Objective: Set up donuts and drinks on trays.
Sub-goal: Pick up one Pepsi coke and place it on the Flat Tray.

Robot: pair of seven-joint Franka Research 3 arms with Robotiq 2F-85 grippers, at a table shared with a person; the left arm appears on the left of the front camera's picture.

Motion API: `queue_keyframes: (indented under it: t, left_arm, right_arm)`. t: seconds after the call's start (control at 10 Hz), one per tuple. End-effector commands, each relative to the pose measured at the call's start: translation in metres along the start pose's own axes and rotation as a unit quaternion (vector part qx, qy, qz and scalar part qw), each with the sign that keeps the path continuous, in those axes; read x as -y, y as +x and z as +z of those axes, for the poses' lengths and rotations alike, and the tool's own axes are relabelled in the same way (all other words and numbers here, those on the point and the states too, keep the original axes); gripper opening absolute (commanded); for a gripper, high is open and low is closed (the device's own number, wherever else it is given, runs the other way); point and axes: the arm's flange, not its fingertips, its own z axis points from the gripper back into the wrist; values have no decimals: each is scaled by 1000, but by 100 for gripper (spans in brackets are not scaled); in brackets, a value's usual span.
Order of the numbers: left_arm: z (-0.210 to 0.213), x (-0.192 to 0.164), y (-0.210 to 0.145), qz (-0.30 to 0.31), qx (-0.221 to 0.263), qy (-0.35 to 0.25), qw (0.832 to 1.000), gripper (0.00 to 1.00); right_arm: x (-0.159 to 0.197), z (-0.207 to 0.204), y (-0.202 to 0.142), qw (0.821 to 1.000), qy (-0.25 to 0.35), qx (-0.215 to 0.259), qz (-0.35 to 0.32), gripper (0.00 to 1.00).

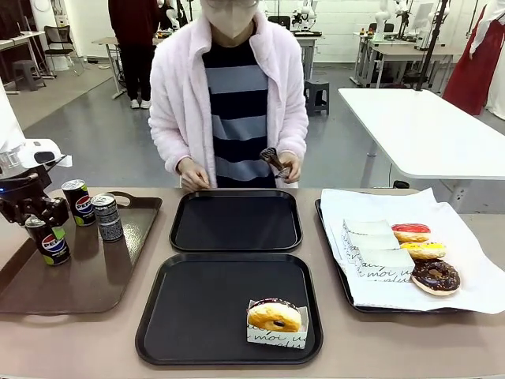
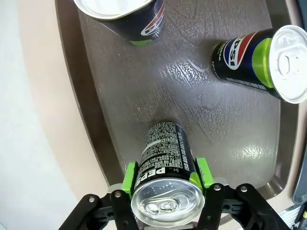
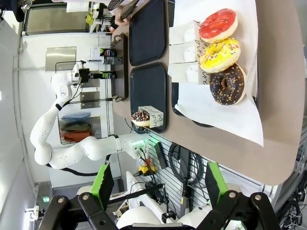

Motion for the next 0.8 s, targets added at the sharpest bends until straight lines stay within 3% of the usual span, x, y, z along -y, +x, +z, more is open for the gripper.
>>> queue_keyframes:
  t: [0.0,0.4,0.7]
  left_arm:
    - [39,8,-13,3,21,-16,1000,0]
    - [144,40,-56,-17,-25,-14,999,0]
    - [164,43,-62,-18,-21,-37,999,0]
  right_arm:
    - [0,0,0,1000,9,3,6,100]
    - [0,0,0,1000,9,3,6,100]
    - [0,0,0,1000,9,3,6,100]
